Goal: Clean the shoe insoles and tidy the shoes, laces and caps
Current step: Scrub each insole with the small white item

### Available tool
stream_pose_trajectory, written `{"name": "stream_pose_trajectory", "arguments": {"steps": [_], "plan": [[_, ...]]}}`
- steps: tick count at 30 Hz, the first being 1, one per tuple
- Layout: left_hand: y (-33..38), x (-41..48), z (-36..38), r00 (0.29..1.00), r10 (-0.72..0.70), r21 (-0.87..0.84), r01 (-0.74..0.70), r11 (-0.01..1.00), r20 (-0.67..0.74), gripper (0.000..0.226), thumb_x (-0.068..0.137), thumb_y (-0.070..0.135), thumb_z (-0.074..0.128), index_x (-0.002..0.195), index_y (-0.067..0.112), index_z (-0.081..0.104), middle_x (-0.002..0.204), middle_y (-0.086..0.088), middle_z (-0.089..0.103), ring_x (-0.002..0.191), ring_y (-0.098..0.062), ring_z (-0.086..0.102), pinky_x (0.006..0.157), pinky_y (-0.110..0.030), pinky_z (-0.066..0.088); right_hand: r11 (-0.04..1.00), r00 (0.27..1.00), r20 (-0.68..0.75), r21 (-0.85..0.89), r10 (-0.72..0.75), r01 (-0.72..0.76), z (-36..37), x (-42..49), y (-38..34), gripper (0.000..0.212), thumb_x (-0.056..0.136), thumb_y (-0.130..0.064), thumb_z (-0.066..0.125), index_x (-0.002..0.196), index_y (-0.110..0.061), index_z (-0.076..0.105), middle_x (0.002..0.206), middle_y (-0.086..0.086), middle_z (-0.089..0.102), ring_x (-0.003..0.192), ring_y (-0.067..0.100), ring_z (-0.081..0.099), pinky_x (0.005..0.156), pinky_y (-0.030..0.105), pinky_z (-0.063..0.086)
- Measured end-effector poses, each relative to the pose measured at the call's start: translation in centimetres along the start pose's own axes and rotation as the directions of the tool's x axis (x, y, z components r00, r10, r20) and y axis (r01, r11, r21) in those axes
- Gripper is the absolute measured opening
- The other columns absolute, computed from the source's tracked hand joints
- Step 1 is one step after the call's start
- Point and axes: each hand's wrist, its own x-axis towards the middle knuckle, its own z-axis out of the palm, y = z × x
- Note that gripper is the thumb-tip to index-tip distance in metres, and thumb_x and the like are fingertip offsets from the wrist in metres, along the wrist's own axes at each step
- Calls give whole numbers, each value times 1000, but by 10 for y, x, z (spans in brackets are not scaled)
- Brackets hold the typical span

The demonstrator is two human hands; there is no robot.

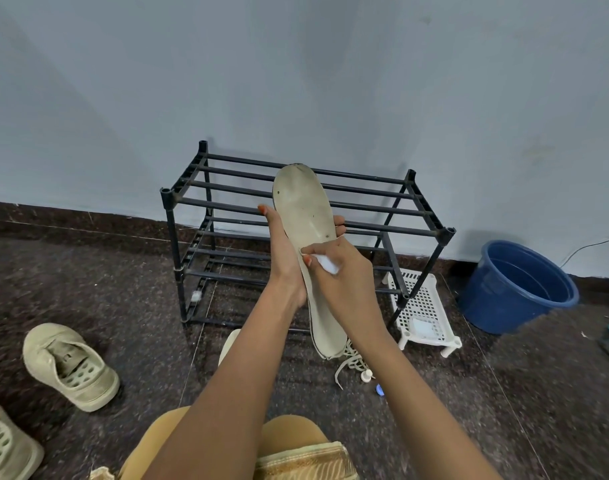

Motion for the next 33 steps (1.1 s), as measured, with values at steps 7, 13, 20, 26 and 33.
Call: {"name": "stream_pose_trajectory", "arguments": {"steps": [7, 13, 20, 26, 33], "plan": [[2, 0, 1, 999, 46, -85, -47, 995, -8, 96, 82, 77, 7, 86, 2, 67, 76, -12, 66, 69, -21, 59, 69, -29, 50, 997, 999, 50, 75, 11, -15, -4, -14, 0, 14, 84, -9, 63, 93, -16, 71, 99, -1, 68, 91, 1, 56, 79, 4, 39], [1, -1, 2, 1000, 20, -36, -20, 999, 4, 93, 84, 75, 7, 84, 5, 69, 79, -11, 68, 72, -21, 63, 72, -29, 54, 995, 994, -56, -46, -90, 88, 1, -4, 5, 13, 80, 0, 63, 89, -6, 71, 91, 7, 64, 88, 10, 53, 78, -1, 32], [-3, -3, 0, 997, -43, 73, 38, 997, 62, 81, 88, 69, 18, 95, 3, 64, 79, -9, 68, 74, -19, 66, 74, -30, 54, 968, 978, -141, -220, -151, 118, 0, 9, 19, 15, 85, -4, 59, 96, -8, 68, 95, 7, 59, 94, 20, 54, 80, 23, 43], [0, -2, 1, 999, -7, 22, 7, 1000, 37, 85, 85, 72, 12, 93, 5, 64, 79, -6, 67, 70, -16, 64, 66, -26, 55, 982, 984, -88, -124, -154, 143, 0, 2, 12, 15, 84, -1, 58, 94, -6, 69, 91, 9, 61, 89, 20, 56, 78, 19, 40], [0, 1, 2, 999, 33, -47, -33, 998, -2, 87, 86, 72, 14, 103, 0, 59, 81, -9, 66, 72, -17, 60, 67, -24, 53, 988, 990, -42, -82, -137, 133, 2, -10, 12, 16, 84, -3, 59, 94, -9, 69, 92, 6, 62, 88, 12, 54, 77, 3, 35]]}}
